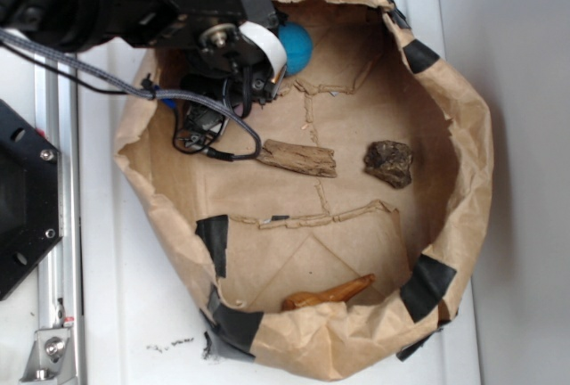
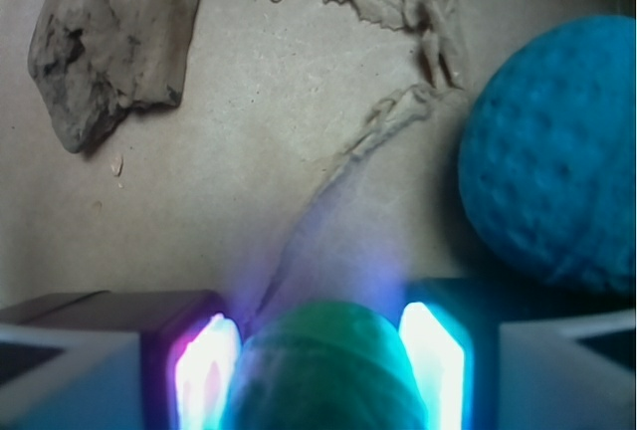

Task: Grab the green ball.

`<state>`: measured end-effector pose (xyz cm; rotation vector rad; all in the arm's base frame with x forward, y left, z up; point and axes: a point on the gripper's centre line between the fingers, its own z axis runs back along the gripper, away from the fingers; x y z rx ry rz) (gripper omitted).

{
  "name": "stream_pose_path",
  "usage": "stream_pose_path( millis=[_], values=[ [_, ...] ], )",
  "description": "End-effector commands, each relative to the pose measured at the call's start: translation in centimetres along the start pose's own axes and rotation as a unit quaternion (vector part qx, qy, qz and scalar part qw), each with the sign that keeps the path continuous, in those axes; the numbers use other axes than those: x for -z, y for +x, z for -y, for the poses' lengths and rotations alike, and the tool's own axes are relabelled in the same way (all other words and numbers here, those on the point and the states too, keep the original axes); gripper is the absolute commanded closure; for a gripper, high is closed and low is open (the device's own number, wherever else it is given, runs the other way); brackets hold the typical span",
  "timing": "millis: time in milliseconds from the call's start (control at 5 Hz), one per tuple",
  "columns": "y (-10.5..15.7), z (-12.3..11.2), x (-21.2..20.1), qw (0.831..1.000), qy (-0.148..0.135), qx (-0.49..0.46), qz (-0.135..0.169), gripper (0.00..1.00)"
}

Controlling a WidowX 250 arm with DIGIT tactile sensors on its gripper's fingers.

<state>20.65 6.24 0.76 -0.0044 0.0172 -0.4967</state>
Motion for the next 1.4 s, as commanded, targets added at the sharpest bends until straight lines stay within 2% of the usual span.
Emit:
stream_pose_path(
  millis=[0,200,400,600,800,1200],
  values=[
    [-0.1,1.3,-1.5,1.0,0.001,-0.018,0.009,1.0],
    [5.4,1.5,-6.5,0.993,0.011,-0.051,0.103,1.0],
    [8.3,2.4,-11.7,0.988,0.021,-0.096,0.116,1.0],
    [9.6,2.7,-16.7,0.987,0.027,-0.103,0.12,1.0],
    [9.6,3.8,-19.0,0.985,0.025,-0.112,0.129,1.0],
    [8.6,4.1,-19.1,0.985,-0.006,-0.127,0.115,1.0]
  ],
)
